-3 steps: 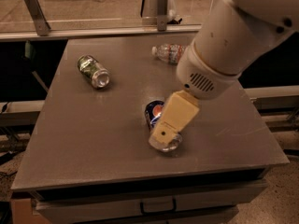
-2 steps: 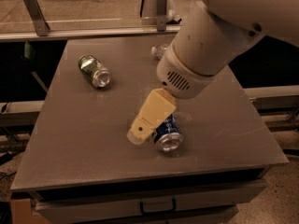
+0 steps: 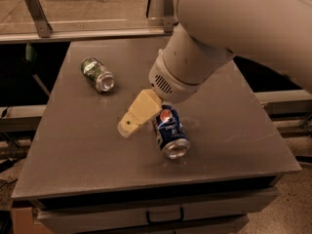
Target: Place pepsi can upright
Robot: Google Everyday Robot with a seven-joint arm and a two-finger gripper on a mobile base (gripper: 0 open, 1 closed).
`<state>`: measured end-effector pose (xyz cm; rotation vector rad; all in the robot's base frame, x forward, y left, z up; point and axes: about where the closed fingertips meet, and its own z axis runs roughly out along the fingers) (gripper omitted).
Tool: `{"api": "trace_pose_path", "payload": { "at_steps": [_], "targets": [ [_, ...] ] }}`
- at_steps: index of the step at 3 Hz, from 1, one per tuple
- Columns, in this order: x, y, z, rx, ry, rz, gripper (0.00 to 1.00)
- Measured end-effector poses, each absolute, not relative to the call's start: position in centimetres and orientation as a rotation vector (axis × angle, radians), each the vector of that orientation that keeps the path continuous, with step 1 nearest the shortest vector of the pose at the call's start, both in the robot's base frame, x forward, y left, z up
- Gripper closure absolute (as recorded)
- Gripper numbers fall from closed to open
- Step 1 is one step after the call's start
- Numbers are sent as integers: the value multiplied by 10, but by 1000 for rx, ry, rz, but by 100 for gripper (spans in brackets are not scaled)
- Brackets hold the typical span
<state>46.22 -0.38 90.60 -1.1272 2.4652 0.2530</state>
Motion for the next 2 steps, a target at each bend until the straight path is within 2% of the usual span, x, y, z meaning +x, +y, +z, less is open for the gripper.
{"api": "trace_pose_path", "payload": {
  "at_steps": [2],
  "targets": [
    [497, -28, 874, -851, 2576, 188, 0]
  ]
}}
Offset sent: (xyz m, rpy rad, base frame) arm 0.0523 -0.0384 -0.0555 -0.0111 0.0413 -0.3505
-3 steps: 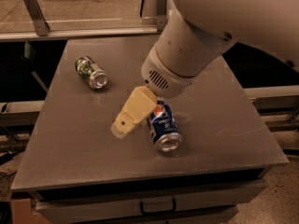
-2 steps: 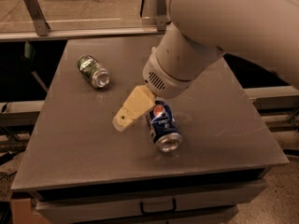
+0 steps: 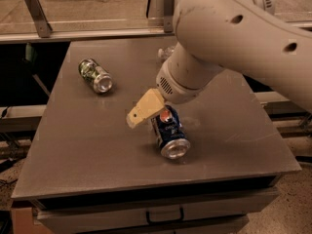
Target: Place pepsi can upright
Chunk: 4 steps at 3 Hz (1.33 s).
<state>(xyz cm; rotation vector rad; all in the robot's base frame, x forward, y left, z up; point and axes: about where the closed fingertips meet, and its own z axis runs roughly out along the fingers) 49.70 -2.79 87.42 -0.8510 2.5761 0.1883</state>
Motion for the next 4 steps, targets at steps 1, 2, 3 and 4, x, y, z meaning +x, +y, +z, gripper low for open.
{"api": "trace_pose_path", "payload": {
  "at_steps": [1, 2, 3, 4],
  "targets": [
    [503, -38, 845, -699, 2680, 152, 0],
    [501, -43, 827, -607, 2745, 130, 0],
    [497, -46, 817, -539, 2784, 101, 16],
    [496, -47, 813, -501, 2798, 86, 40]
  ]
}}
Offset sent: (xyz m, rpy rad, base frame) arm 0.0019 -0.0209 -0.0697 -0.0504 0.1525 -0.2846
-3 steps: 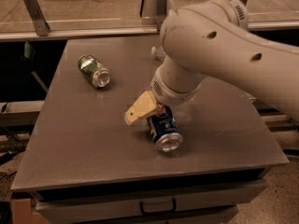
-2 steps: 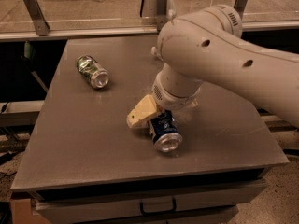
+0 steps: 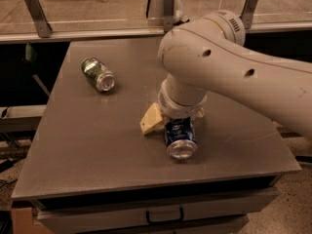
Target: Place pepsi can upright
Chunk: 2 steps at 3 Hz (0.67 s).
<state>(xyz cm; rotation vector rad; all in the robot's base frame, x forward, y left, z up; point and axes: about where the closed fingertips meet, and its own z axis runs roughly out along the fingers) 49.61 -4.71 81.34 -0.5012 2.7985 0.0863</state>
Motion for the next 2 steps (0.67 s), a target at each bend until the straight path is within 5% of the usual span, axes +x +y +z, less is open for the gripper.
{"api": "trace_pose_path", "payload": {
  "at_steps": [2],
  "targets": [
    [496, -47, 830, -501, 2798, 87, 87]
  ]
}}
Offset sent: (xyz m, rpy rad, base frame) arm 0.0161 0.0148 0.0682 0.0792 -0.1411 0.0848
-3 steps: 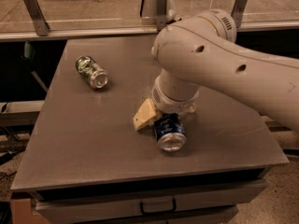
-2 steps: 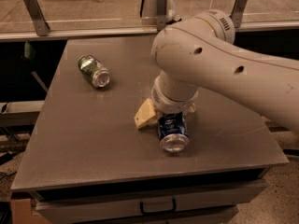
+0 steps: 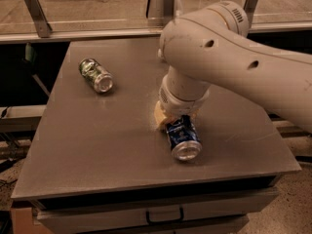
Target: Place pepsi can upright
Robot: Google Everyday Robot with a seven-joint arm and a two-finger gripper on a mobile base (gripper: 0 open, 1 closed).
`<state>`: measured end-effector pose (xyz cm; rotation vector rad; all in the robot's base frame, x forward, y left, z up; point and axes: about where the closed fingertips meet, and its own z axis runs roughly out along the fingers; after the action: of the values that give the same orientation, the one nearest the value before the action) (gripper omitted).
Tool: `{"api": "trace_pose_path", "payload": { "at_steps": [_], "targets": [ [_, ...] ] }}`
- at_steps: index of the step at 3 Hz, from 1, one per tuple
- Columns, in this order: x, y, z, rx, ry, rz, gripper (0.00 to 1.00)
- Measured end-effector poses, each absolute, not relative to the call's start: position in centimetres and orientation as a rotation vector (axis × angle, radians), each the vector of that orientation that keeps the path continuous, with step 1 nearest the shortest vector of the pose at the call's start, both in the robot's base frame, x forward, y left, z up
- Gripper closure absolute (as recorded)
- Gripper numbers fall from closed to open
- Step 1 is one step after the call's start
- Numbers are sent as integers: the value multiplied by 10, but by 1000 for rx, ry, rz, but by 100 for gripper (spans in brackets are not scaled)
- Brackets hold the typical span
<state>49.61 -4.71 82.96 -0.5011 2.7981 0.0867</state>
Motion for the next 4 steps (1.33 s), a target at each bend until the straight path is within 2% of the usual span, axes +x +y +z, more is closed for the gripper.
{"api": "trace_pose_path", "payload": {
  "at_steps": [1, 2, 4],
  "targets": [
    [496, -47, 831, -501, 2798, 87, 100],
    [503, -38, 847, -580, 2723, 142, 100],
    [544, 2, 967, -629, 2258, 568, 100]
  ]
}}
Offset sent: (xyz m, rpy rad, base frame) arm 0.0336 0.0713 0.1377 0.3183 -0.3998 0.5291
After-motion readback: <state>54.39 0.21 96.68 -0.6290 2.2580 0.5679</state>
